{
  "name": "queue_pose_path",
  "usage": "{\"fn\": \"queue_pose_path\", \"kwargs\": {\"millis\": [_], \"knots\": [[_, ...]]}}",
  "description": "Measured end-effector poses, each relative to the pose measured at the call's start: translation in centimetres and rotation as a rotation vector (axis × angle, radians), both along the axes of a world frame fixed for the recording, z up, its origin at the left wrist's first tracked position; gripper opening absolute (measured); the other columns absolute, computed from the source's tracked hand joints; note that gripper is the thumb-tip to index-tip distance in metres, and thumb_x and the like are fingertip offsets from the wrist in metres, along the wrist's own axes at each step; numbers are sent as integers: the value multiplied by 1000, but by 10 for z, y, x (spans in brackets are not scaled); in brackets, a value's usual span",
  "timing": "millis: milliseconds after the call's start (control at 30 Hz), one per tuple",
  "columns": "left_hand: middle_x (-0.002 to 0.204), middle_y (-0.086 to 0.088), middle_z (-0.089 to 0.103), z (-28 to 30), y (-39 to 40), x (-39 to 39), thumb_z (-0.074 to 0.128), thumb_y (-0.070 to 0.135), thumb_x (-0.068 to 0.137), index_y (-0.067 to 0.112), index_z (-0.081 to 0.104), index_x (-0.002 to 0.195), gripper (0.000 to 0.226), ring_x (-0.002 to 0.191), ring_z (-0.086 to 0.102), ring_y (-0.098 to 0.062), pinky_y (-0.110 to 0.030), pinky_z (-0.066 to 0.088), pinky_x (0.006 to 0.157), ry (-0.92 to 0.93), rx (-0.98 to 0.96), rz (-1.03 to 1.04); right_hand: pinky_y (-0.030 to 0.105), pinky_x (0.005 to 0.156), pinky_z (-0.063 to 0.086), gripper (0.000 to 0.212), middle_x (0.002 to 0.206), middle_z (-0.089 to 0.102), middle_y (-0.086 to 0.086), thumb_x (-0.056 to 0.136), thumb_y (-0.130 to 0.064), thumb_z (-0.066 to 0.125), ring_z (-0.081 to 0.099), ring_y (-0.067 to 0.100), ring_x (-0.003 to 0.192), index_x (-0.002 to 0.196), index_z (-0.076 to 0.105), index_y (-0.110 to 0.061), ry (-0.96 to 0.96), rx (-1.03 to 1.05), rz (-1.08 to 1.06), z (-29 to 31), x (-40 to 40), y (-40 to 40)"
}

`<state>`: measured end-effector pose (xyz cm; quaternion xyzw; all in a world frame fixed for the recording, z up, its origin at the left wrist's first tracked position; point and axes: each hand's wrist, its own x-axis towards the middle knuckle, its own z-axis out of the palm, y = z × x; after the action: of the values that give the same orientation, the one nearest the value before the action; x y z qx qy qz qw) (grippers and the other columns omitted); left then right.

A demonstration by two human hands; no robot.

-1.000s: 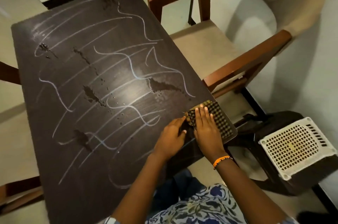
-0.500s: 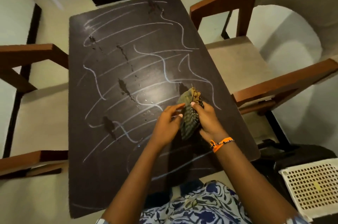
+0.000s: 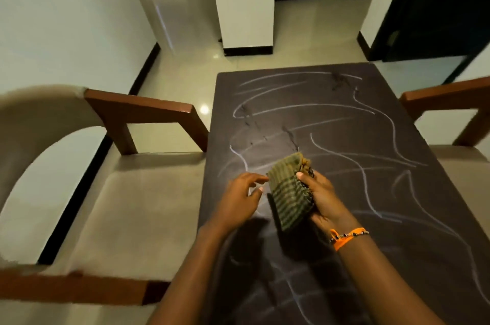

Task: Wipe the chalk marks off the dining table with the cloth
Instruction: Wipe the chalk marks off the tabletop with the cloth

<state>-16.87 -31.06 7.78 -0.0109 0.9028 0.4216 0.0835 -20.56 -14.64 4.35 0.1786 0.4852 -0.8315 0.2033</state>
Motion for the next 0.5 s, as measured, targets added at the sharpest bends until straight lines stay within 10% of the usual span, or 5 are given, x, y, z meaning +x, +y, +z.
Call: {"fn": "queue_pose_path", "kwargs": {"millis": [367,500], "knots": [[138,-10,49,-62,-83,-138,54,11,90,12,49,131,41,126,47,-27,-39,39,104,-146,-136,289,25,68,32,28,115,60,25,92,-9,49,57,39,104,118,45,-2,623,1153,178,-24,-210,-113],[130,-11,54,-92,-99,-163,57,13,86,13,53,123,37,116,54,-28,-41,46,98,-169,-218,305,37,112,24,53,155,25,15,99,-25,37,25,30,142,147,19,-9,922,1402,779,-85,-226,-158]]}}
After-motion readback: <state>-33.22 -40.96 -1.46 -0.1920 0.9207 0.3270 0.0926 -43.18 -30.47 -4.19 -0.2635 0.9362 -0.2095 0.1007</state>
